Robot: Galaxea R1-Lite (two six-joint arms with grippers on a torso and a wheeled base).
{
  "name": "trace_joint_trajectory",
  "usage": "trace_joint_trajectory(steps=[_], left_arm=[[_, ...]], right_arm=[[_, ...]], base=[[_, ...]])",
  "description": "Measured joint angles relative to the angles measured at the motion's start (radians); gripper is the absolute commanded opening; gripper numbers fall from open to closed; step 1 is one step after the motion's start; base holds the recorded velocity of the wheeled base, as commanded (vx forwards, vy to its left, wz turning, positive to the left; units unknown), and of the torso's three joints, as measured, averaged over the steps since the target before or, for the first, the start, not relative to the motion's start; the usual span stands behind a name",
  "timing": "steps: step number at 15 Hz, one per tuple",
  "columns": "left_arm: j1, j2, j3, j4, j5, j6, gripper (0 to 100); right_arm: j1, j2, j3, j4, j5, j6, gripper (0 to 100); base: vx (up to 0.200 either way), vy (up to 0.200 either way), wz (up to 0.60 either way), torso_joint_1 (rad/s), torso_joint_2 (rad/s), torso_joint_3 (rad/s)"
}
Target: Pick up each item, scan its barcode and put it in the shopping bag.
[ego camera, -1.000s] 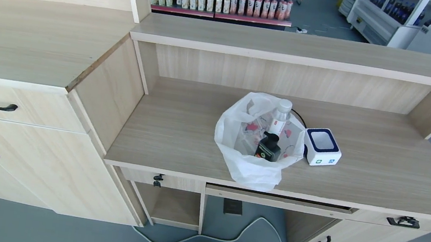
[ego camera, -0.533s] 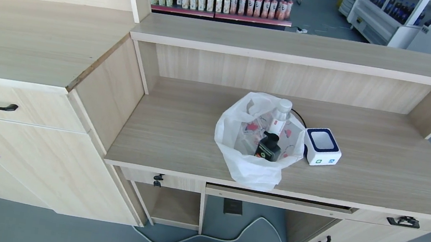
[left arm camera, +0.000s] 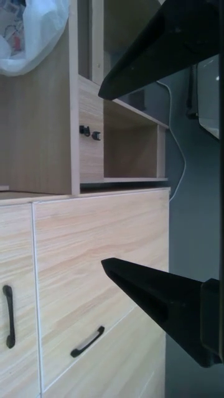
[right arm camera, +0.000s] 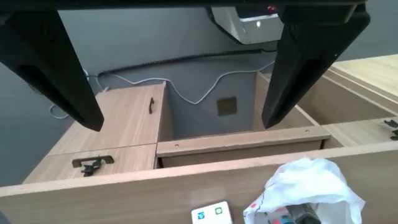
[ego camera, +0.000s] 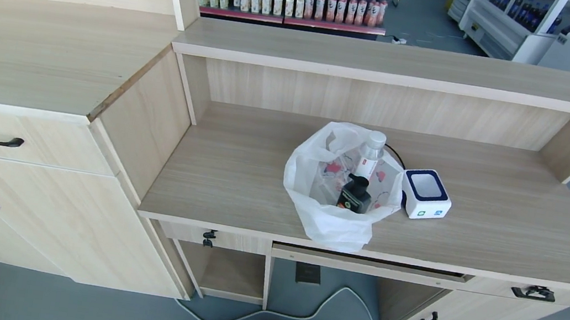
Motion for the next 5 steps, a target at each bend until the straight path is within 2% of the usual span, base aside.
trace_joint_trajectory(steps=[5], left_arm=[[0.000, 0.000, 0.000, 0.000, 0.000, 0.000, 100]], right_arm=[[0.001, -0.020, -0.003, 0.009, -0.003, 0.020, 100]], base=[[0.000, 0.000, 0.00, 0.000, 0.00, 0.000]])
